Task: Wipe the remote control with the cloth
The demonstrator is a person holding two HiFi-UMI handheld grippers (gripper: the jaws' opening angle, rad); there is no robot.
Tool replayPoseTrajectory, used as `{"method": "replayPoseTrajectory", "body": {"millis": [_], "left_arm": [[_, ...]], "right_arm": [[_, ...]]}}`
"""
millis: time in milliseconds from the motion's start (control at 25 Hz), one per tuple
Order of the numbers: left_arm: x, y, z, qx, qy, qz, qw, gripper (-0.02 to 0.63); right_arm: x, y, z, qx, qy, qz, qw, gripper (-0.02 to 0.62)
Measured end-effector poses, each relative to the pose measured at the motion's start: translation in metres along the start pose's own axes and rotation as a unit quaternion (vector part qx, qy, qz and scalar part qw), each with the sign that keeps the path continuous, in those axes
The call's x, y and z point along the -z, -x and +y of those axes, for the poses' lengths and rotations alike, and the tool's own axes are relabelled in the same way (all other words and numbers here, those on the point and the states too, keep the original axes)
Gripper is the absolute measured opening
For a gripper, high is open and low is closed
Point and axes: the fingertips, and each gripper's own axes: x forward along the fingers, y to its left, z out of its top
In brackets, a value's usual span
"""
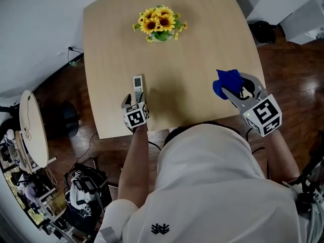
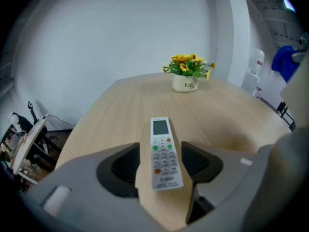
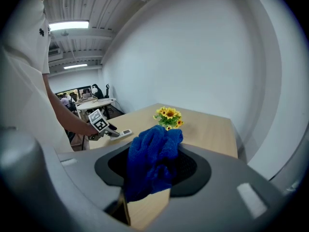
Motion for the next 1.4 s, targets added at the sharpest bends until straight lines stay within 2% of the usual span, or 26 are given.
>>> {"method": "replayPoseTrajectory", "body": {"millis": [240, 440, 600, 800, 960, 1160, 1280, 1400], "left_arm": [[0.02, 0.08, -0.01, 0.007, -0.05, -0.001, 0.9987, 0.287], [0.028, 0.132, -0.039, 0.039, -0.056, -0.023, 0.9974, 0.285], [0.022, 0.155, -0.063, 0.086, -0.074, -0.062, 0.9916, 0.284], [0.021, 0.194, -0.094, 0.164, -0.128, -0.115, 0.9713, 0.284], [0.05, 0.24, -0.08, 0.204, -0.14, -0.159, 0.9559, 0.284], [0.095, 0.308, -0.068, 0.279, -0.137, -0.219, 0.9249, 0.282], [0.129, 0.349, -0.068, 0.316, -0.146, -0.218, 0.9117, 0.281], [0.154, 0.389, -0.07, 0.342, -0.17, -0.225, 0.8964, 0.281]], "right_arm": [[0.003, -0.011, 0.02, -0.037, 0.0, -0.012, 0.999, 0.196], [0.029, -0.02, 0.033, -0.063, -0.007, -0.002, 0.998, 0.196], [0.038, -0.019, 0.047, -0.059, 0.001, 0.004, 0.998, 0.196], [0.036, 0.011, 0.094, -0.038, 0.015, -0.003, 0.999, 0.196], [0.032, 0.03, 0.156, -0.006, 0.039, -0.01, 0.999, 0.196], [0.035, 0.052, 0.253, 0.037, 0.025, -0.02, 0.999, 0.196], [0.046, 0.066, 0.313, 0.037, 0.016, 0.001, 0.999, 0.196], [0.055, 0.092, 0.353, 0.042, 0.029, 0.02, 0.998, 0.196]]}}
